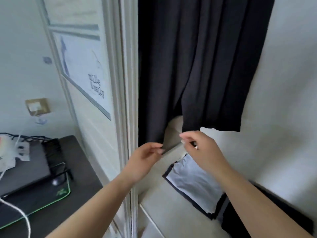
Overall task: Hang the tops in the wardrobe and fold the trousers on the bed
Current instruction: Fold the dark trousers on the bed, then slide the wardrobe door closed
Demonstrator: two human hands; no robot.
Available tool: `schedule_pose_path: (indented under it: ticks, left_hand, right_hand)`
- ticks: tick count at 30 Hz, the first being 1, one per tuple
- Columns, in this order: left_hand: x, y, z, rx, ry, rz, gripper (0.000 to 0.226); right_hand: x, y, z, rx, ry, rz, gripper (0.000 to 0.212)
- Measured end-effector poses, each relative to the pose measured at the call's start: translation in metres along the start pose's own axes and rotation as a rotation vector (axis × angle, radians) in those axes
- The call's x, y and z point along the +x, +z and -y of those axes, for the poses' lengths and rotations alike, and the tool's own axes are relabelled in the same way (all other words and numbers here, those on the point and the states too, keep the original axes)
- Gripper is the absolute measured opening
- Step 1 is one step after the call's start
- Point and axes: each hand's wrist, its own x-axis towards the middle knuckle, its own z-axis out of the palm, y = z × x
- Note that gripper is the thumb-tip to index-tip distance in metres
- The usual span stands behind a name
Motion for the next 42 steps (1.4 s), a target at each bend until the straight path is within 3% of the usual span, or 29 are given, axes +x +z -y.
schedule_pose_path:
  ticks: [4, 10, 15, 18, 22, 26, 42]
  left_hand:
    - [-0.010, -0.052, -0.044, 0.048, 0.129, -0.036, 0.013]
    - [-0.010, -0.125, -0.090, 0.034, 0.267, -0.101, 0.008]
    - [0.010, -0.170, -0.123, 0.055, 0.423, -0.205, 0.013]
    - [0.033, -0.178, -0.136, 0.155, 0.622, -0.295, 0.027]
    - [0.070, -0.172, -0.149, 0.413, 0.857, -0.319, 0.063]
    - [0.088, -0.160, -0.150, 0.443, 0.889, -0.316, 0.070]
    - [0.070, -0.119, -0.155, 0.331, 0.916, -0.361, 0.067]
  right_hand:
    - [0.033, -0.002, 0.078, -0.198, -0.317, -0.064, 0.024]
    - [0.080, -0.008, 0.178, -0.434, -0.691, -0.285, 0.027]
    - [0.114, -0.013, 0.236, -0.656, -0.881, -0.432, 0.039]
    - [0.130, -0.014, 0.258, -0.932, -0.871, -0.478, 0.045]
    - [0.145, -0.017, 0.275, -1.183, -0.813, -0.492, 0.045]
    - [0.148, -0.024, 0.276, -1.298, -0.806, -0.526, 0.041]
    - [0.113, -0.049, 0.267, -1.360, -0.755, -0.541, 0.036]
